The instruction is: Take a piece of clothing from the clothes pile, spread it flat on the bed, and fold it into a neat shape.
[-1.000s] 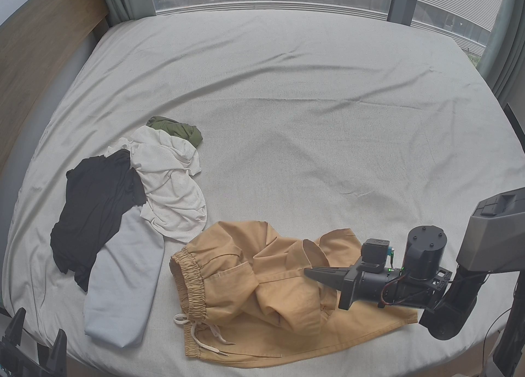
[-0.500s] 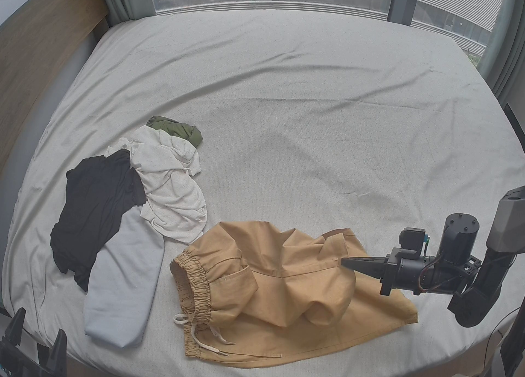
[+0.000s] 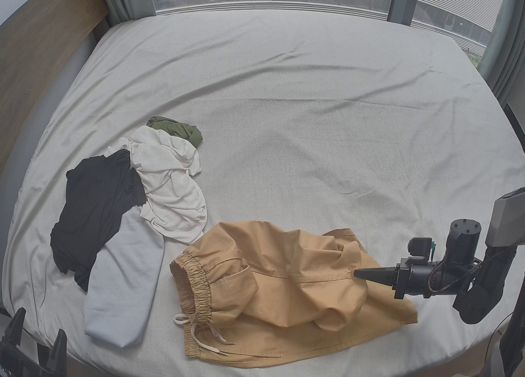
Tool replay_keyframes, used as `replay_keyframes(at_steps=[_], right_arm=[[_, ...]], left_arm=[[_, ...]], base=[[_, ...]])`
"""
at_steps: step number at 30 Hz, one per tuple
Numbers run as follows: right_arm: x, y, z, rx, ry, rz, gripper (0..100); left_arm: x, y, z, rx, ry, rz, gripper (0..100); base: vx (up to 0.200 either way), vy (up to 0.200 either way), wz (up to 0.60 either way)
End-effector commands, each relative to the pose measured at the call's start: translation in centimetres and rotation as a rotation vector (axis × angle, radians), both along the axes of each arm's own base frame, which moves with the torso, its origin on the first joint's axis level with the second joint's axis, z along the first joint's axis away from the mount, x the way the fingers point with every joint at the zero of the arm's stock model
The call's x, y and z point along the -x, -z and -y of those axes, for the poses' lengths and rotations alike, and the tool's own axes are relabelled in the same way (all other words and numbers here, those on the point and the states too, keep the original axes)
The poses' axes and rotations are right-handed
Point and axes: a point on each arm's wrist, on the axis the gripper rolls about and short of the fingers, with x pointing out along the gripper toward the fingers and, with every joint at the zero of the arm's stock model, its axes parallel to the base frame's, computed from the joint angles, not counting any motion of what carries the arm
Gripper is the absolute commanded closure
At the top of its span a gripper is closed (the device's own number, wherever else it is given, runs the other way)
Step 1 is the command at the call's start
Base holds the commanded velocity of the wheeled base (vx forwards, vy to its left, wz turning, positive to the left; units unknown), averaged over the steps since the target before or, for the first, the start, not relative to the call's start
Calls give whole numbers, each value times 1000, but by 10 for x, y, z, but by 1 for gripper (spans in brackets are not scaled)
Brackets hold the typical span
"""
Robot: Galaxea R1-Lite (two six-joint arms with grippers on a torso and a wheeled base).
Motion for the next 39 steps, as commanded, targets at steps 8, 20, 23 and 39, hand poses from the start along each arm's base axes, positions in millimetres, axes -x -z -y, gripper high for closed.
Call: replay_keyframes(at_steps=[8,20,23,39], right_arm=[[1,3,-8,1,-36,-6,0],[4,0,-28,-2,-100,17,0],[3,0,-31,-1,-104,27,0],[2,-1,-57,5,-132,61,0]], left_arm=[[0,5,0,2,0,-2,0],[0,5,0,2,-1,-1,0],[0,5,0,2,-1,-1,0],[0,5,0,2,-1,-2,0]], base=[[0,0,0],[0,0,0],[0,0,0],[0,0,0]])
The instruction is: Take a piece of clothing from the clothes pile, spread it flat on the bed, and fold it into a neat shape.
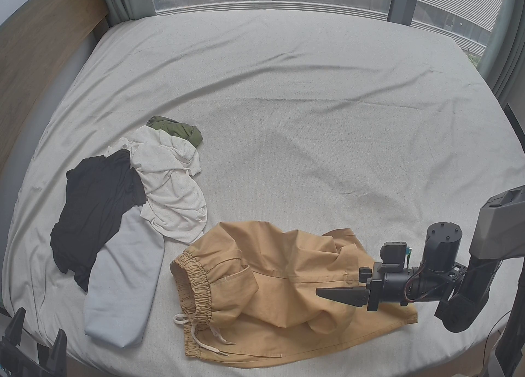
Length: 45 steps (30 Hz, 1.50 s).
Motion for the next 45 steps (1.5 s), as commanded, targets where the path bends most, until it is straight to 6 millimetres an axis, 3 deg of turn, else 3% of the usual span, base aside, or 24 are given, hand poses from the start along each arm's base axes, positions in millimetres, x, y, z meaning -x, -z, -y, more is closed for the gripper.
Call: replay_keyframes(at_steps=[1,11,12,26,41,45], right_arm=[[0,2,-6,1,-19,2,0],[0,3,-8,2,-21,-1,0],[0,3,-8,2,-21,0,100],[0,5,-11,5,-32,-1,100],[0,-12,-5,22,38,122,100],[-1,-24,-1,2,55,161,100]], left_arm=[[0,5,0,0,0,-2,0],[0,5,0,0,0,-2,0],[0,5,0,0,0,-2,0],[0,5,0,0,0,-2,0],[0,5,0,-9,1,0,0],[0,5,0,-23,10,-2,0]], base=[[0,0,0],[0,0,0],[0,0,0],[0,0,0],[0,0,0],[0,0,0]])
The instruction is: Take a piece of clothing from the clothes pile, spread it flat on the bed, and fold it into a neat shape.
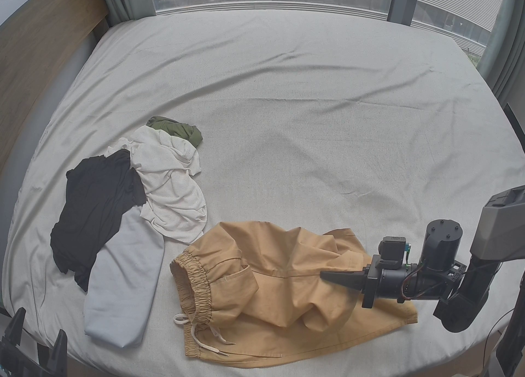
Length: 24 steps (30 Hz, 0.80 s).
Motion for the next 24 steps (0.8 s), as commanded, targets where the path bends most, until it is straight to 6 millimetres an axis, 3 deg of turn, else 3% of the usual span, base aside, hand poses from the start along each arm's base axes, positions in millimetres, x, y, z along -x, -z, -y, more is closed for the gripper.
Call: replay_keyframes(at_steps=[1,3,4,5,6,7,9,10,15,19,21,24], right_arm=[[1,-17,4,-27,11,53,100],[1,-20,6,-32,18,61,100],[1,-22,8,-36,24,70,100],[1,-24,10,-38,31,75,100],[1,-24,11,-39,33,77,100],[-1,-26,12,-42,39,81,100],[-1,-26,12,-42,39,81,100],[-1,-27,12,-44,39,87,100],[1,-27,12,-43,41,87,100],[-1,-29,13,-46,45,92,100],[-1,-29,13,-48,44,95,100],[-1,-34,13,-54,54,115,100]], left_arm=[[0,5,0,-10,11,1,0],[0,3,0,-10,17,18,0],[2,-8,0,2,25,54,0],[8,-42,0,11,31,161,0],[9,-48,0,11,32,173,0],[10,-95,0,14,44,247,0],[10,-95,0,14,44,247,0],[-4,-138,0,18,79,241,0],[-27,-130,4,74,273,102,0],[-52,-152,9,219,378,15,0],[-57,-157,10,234,389,2,0],[-82,-172,17,239,490,-35,0]], base=[[0,0,0],[0,0,0],[0,0,0],[0,0,0],[0,0,0],[0,0,0],[0,0,0],[0,0,0],[0,0,0],[0,0,0],[0,0,0],[0,0,0]])
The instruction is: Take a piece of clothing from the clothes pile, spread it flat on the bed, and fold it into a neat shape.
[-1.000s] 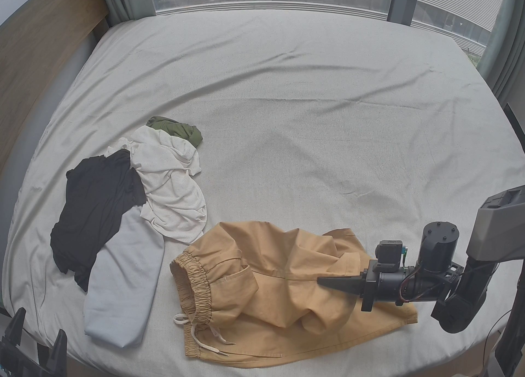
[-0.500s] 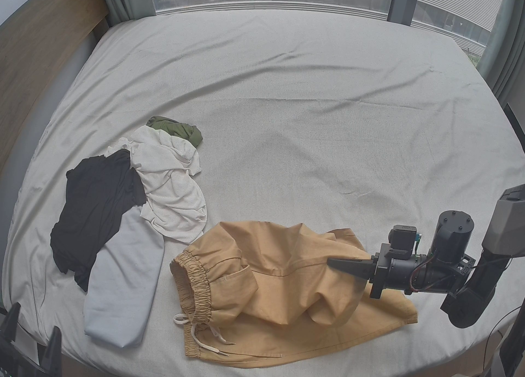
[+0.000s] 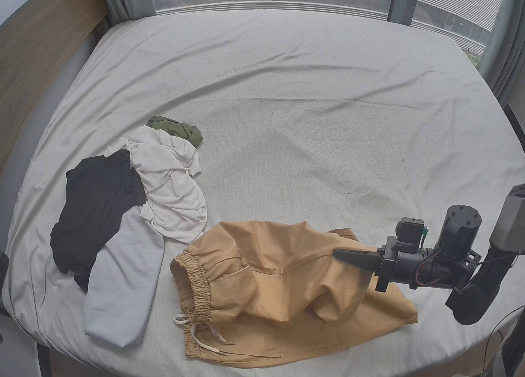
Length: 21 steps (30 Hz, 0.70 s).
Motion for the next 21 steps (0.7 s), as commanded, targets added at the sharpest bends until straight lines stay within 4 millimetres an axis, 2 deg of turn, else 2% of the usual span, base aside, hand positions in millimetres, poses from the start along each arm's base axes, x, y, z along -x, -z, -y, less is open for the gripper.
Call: replay_keyframes(at_steps=[1,3,10,17,21], right_arm=[[-1,-8,1,-11,13,31,100],[1,-9,3,-13,22,33,100],[6,-21,3,-25,56,73,100],[5,-23,3,-23,84,86,100],[7,-24,4,-23,89,92,100]], left_arm=[[-52,-31,12,29,163,-117,0],[-73,-37,20,22,223,-87,0],[-101,-53,36,35,311,-27,0],[-110,-44,40,20,324,-69,0],[-112,-28,41,8,327,-120,0]], base=[[0,0,0],[0,0,0],[0,0,0],[0,0,0],[0,0,0]])
